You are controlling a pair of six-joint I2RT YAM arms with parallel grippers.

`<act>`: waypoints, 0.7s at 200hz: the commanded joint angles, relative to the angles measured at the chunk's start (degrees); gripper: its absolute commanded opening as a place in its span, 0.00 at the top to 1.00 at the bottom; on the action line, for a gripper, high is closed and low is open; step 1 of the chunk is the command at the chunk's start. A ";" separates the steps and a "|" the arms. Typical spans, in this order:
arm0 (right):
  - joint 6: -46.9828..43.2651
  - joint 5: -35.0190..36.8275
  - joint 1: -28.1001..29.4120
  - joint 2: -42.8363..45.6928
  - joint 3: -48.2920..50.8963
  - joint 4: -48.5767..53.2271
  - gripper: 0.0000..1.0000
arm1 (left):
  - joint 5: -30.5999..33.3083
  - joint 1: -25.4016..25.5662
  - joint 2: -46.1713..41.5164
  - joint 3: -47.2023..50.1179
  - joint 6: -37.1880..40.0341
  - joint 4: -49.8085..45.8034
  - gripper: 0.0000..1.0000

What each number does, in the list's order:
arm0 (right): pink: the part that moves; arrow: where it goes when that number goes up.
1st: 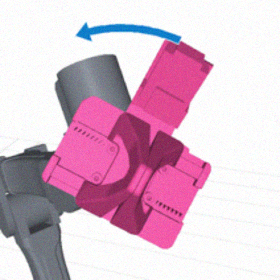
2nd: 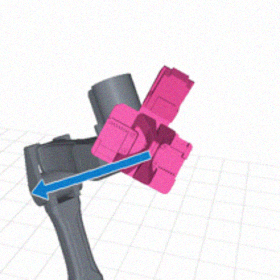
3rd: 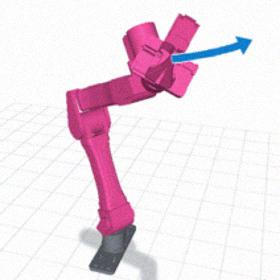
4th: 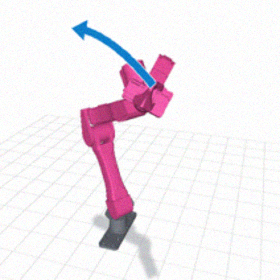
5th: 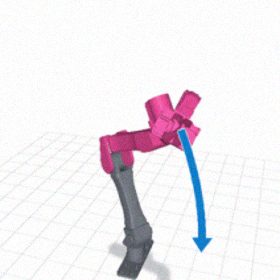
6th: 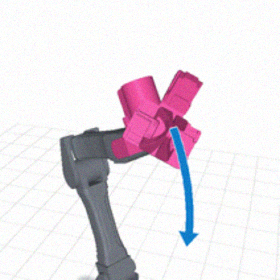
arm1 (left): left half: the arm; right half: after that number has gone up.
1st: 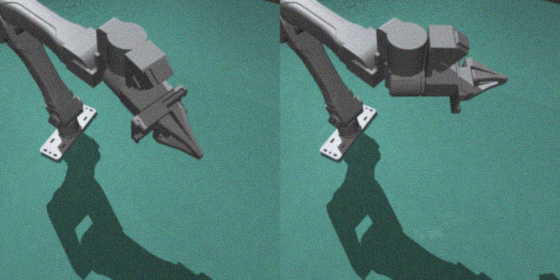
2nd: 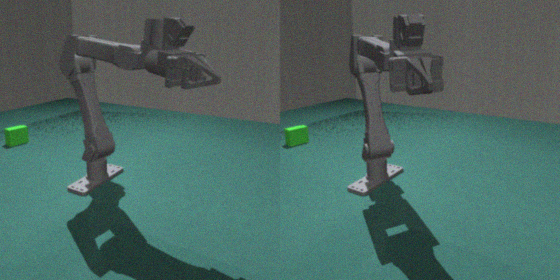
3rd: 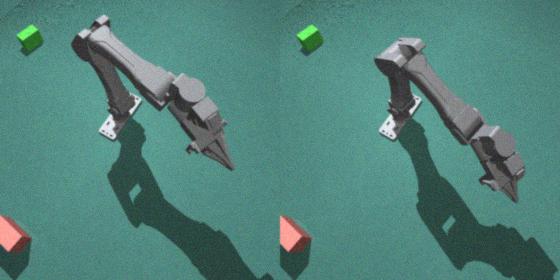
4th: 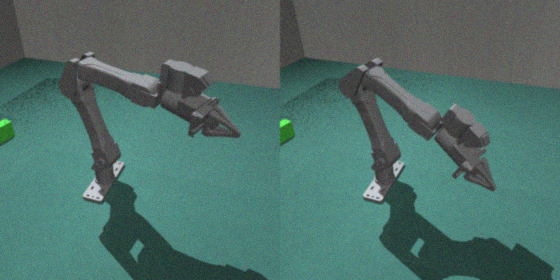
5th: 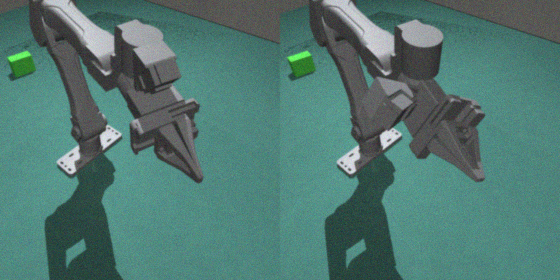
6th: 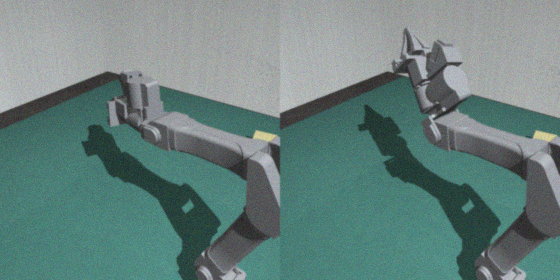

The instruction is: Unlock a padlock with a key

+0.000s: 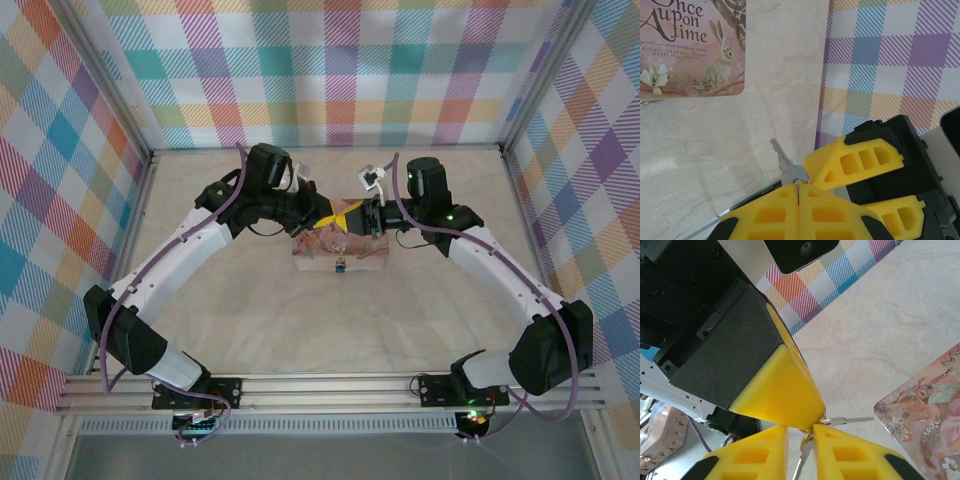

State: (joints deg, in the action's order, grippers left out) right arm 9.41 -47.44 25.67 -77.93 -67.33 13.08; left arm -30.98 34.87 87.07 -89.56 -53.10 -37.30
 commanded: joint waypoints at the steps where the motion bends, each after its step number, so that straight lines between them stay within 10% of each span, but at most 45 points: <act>1: -2.00 -0.85 0.17 -0.73 -2.42 1.16 0.85 | -1.98 1.08 0.03 -2.29 1.21 0.56 1.00; 72: -1.76 0.29 0.25 -1.75 -2.81 1.59 0.99 | -2.13 1.16 -0.27 -2.72 1.55 0.82 1.00; 140: -1.76 0.78 1.05 -2.40 -3.33 0.92 0.79 | -2.66 1.34 -0.23 -2.81 1.43 1.09 1.00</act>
State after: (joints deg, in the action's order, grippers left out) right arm 8.49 -46.94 25.85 -79.05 -68.82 14.66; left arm -30.44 34.85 87.20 -90.17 -52.62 -37.32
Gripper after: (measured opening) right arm 0.201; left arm 0.050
